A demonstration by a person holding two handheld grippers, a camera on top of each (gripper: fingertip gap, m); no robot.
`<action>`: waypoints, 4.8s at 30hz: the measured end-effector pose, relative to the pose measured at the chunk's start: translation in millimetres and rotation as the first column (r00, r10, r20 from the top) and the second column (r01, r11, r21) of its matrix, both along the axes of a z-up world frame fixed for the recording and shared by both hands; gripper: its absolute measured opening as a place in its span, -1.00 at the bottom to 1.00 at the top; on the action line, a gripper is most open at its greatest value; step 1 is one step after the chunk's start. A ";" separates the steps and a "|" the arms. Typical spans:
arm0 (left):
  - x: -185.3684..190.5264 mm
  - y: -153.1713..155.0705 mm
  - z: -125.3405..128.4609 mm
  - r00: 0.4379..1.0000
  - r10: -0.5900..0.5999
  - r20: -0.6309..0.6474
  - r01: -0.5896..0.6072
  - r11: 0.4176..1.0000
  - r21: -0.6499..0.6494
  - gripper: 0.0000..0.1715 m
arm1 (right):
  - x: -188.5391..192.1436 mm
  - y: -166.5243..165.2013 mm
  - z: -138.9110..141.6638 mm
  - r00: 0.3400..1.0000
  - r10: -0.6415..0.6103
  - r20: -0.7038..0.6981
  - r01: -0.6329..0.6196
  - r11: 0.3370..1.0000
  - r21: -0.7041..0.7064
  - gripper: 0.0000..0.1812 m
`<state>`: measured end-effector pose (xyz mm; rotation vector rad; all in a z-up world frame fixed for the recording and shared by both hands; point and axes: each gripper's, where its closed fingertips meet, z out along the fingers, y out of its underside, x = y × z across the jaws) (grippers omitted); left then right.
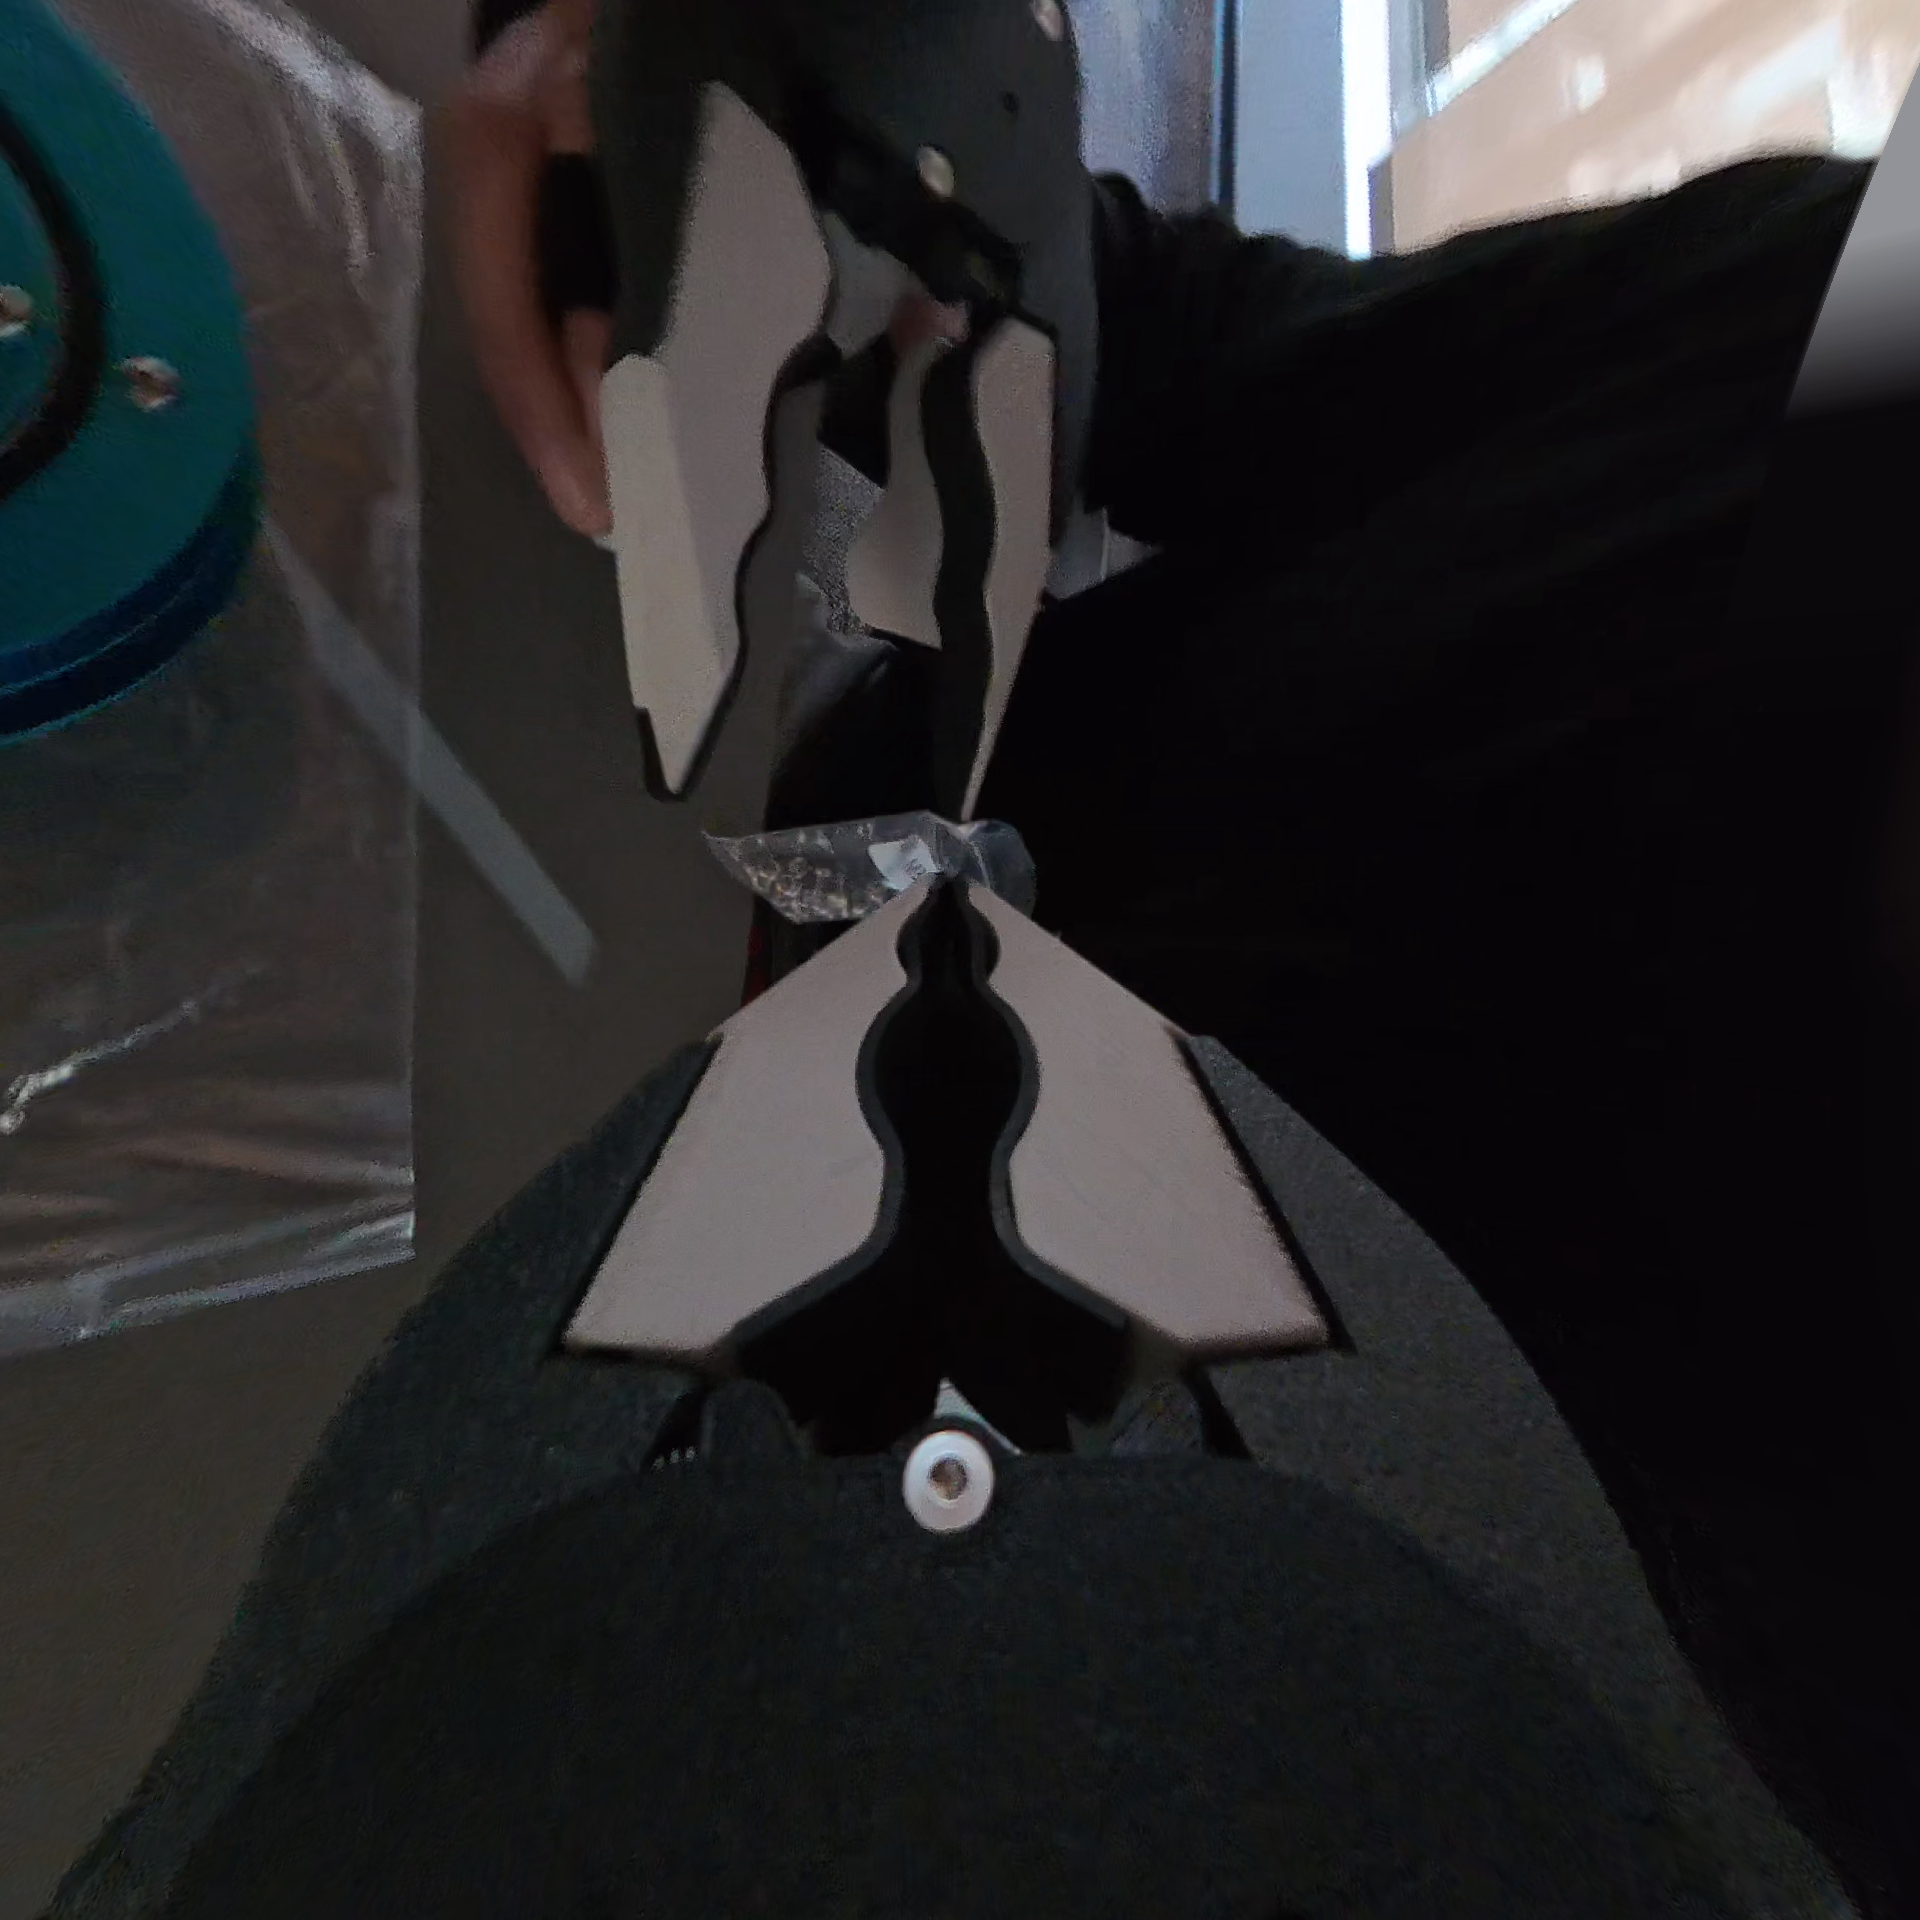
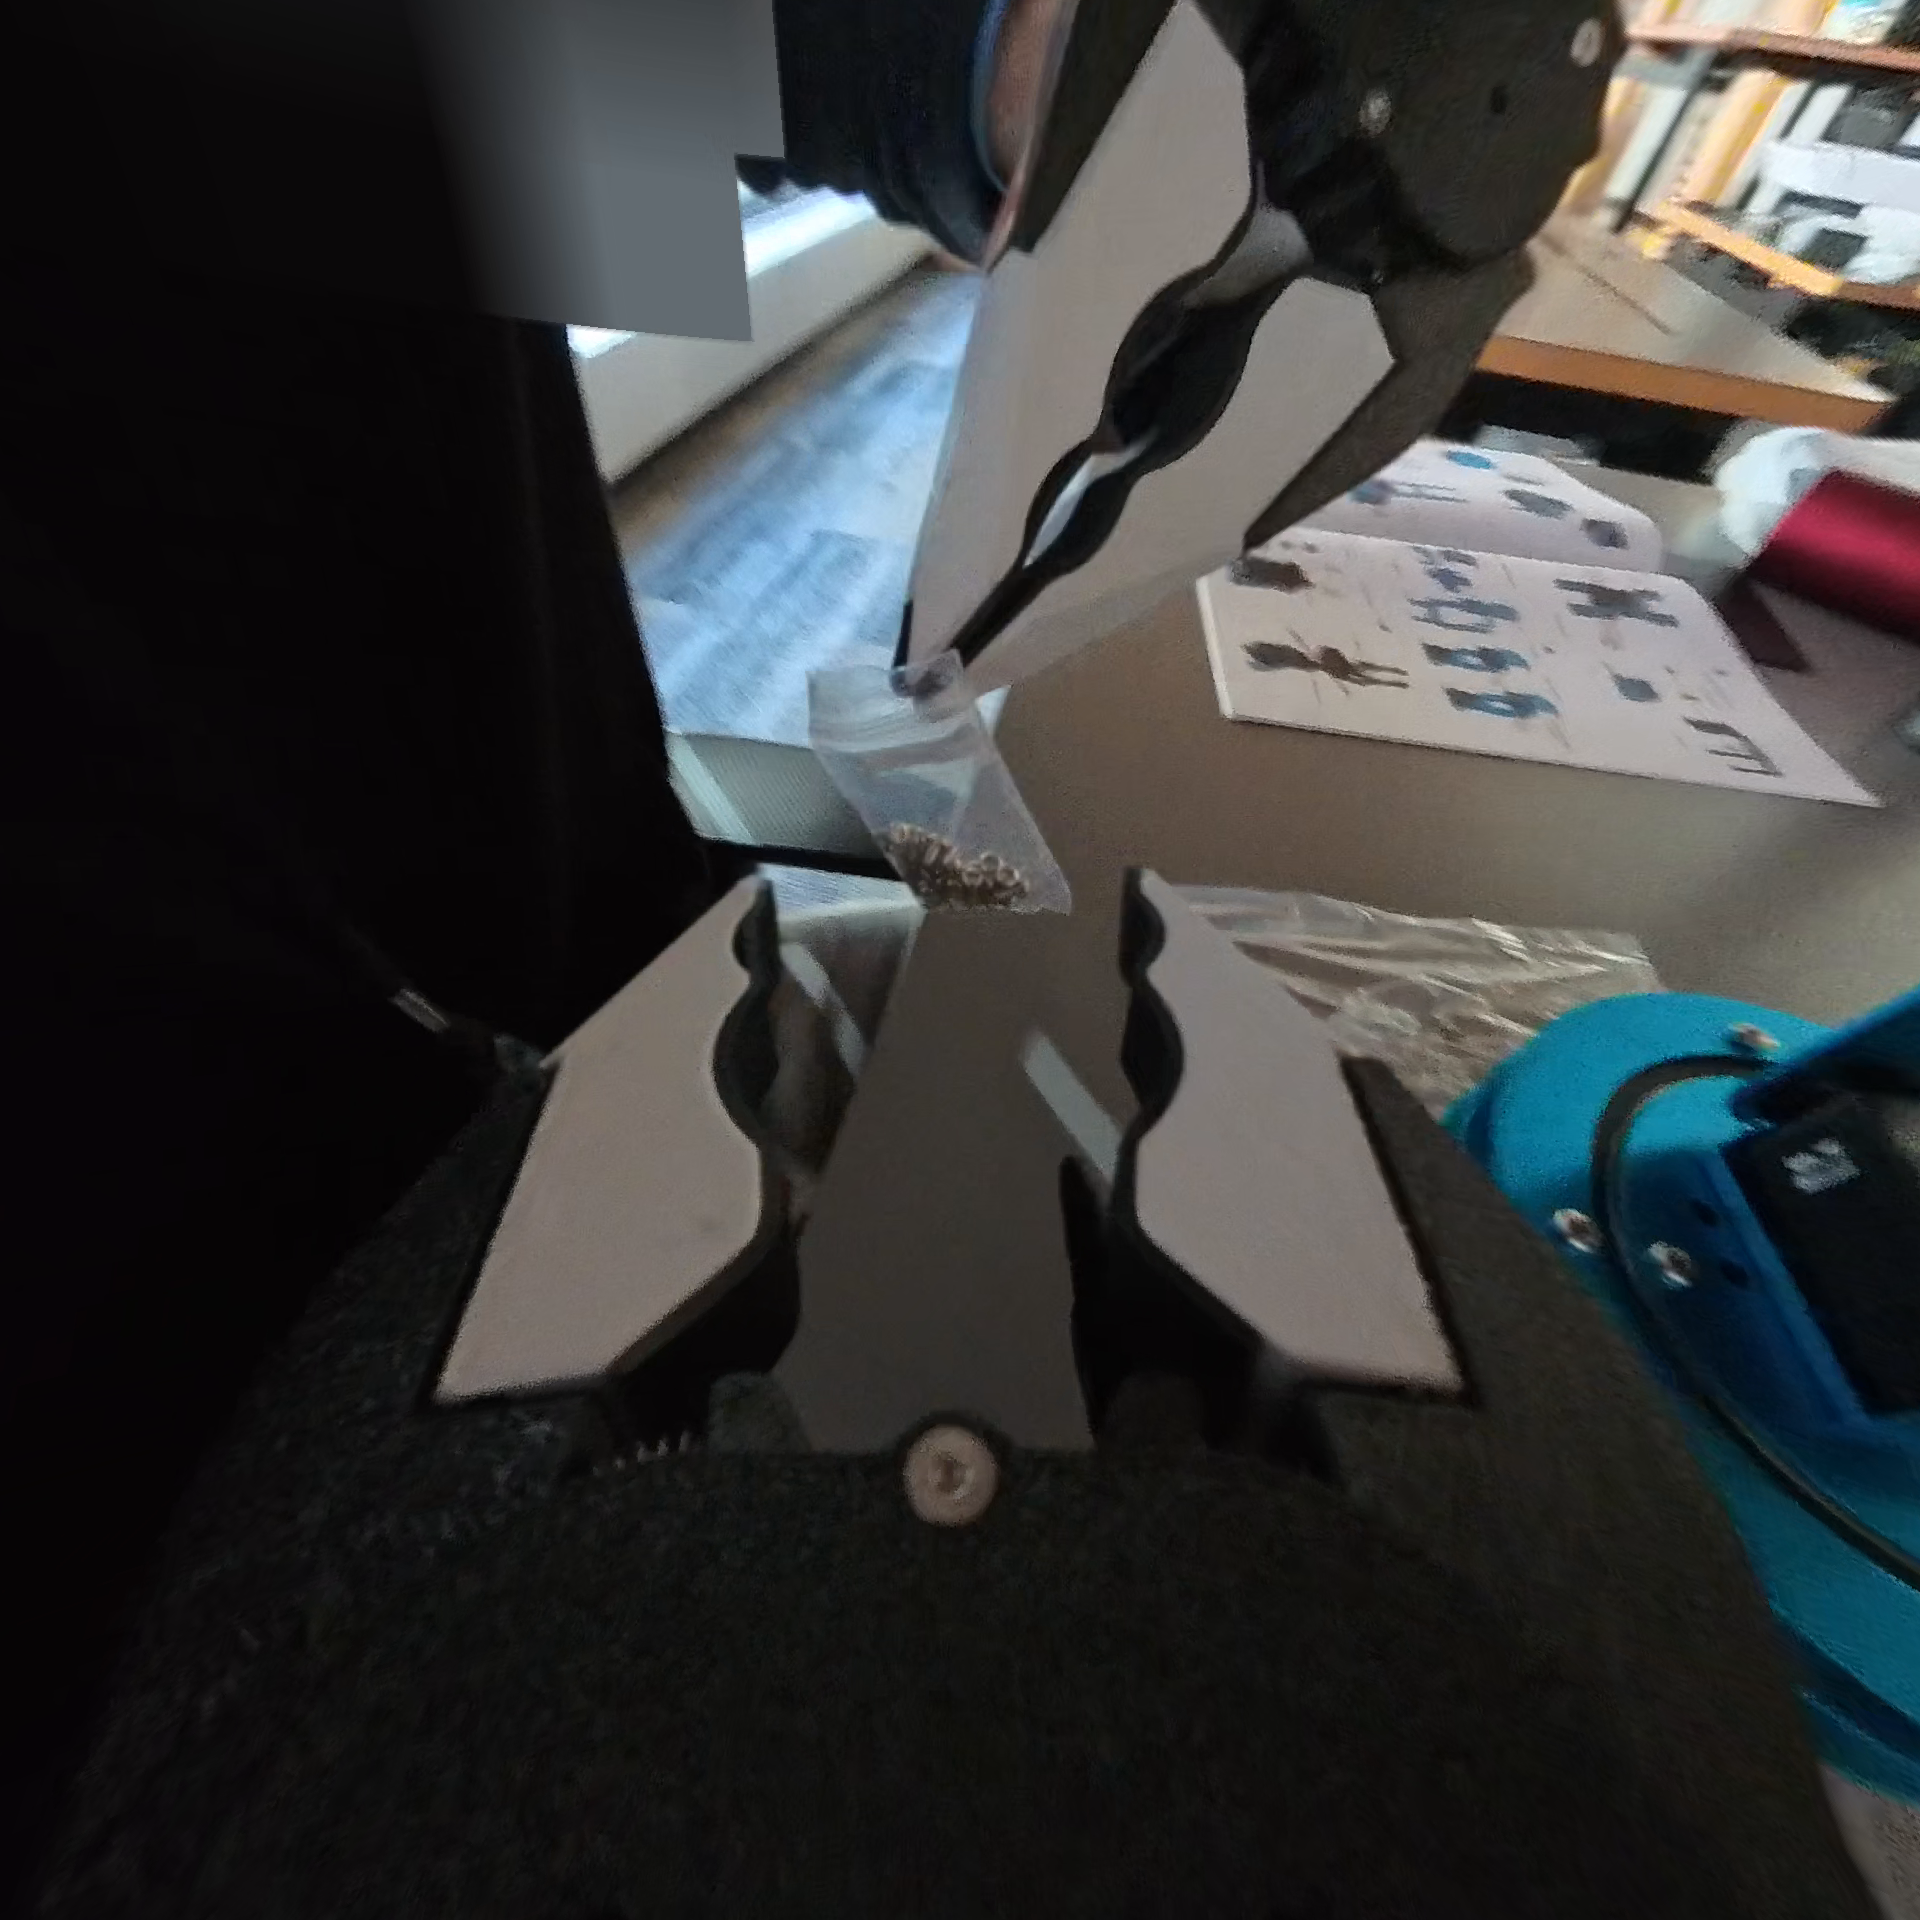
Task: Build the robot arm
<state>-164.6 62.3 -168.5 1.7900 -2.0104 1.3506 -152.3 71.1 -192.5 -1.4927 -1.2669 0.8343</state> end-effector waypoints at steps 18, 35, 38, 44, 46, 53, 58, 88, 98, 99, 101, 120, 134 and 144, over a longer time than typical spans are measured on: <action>-8.7 12.9 -0.4 0.988 -0.133 0.083 0.093 0.923 0.373 -1.00 | 2.5 -9.2 6.9 0.992 0.104 -0.065 -0.113 0.979 -0.168 -1.00; -50.0 39.4 9.0 0.943 -0.037 0.330 -0.178 0.783 0.596 -1.00 | -33.5 23.5 17.1 0.987 -0.011 -0.163 -0.022 0.979 -0.201 -0.92; -52.6 41.1 21.1 0.918 -0.038 0.396 -0.199 0.817 0.541 -1.00 | -34.2 24.9 22.8 0.976 0.001 -0.219 -0.054 0.970 -0.237 -0.86; -52.4 47.7 34.2 0.872 -0.030 0.489 -0.227 0.860 0.457 -1.00 | -40.3 31.7 28.8 0.958 -0.006 -0.285 -0.078 0.956 -0.282 -0.80; -51.0 50.8 36.8 0.859 -0.016 0.513 -0.238 0.873 0.426 -1.00 | -42.8 34.7 28.5 0.958 -0.011 -0.286 -0.075 0.955 -0.289 -0.80; -44.3 61.6 40.8 0.833 0.020 0.553 -0.269 0.889 0.372 -1.00 | -46.1 43.5 28.6 0.956 -0.042 -0.289 -0.046 0.955 -0.293 -0.79; -39.2 71.3 45.0 0.818 0.059 0.571 -0.302 0.891 0.340 -1.00 | -29.5 53.4 37.2 0.928 -0.114 -0.355 -0.002 0.950 -0.311 -0.88; 93.6 34.5 13.8 0.849 -0.009 0.528 -0.263 0.860 0.437 -1.00 | 111.5 19.1 27.0 0.964 -0.186 -0.190 0.116 0.939 -0.325 -0.96; 127.7 49.8 18.3 0.828 0.078 0.556 -0.370 0.821 0.435 -0.82 | 220.7 52.3 6.6 0.978 -0.194 -0.076 0.145 0.896 -0.420 -0.96; 120.2 53.5 25.2 0.819 0.059 0.571 -0.368 0.817 0.443 -0.82 | 229.6 60.9 -2.1 0.975 -0.219 -0.031 0.184 0.879 -0.439 -0.96; 101.1 62.4 39.5 0.797 0.008 0.604 -0.345 0.827 0.445 -0.82 | 241.8 73.0 -24.0 0.967 -0.241 0.078 0.248 0.843 -0.478 -0.96; 55.4 147.8 11.6 0.723 0.088 0.685 -0.277 0.945 0.171 -0.67 | 244.1 88.8 -58.6 0.927 -0.309 0.212 0.372 0.819 -0.436 -0.96; 59.3 150.5 7.2 0.726 0.087 0.682 -0.308 0.928 0.210 -0.67 | 251.5 88.5 -56.0 0.910 -0.336 0.245 0.405 0.846 -0.345 -0.96; 58.8 151.2 9.8 0.722 0.083 0.687 -0.321 0.920 0.226 -0.67 | 248.4 82.6 -65.9 0.916 -0.296 0.271 0.385 0.838 -0.387 -0.96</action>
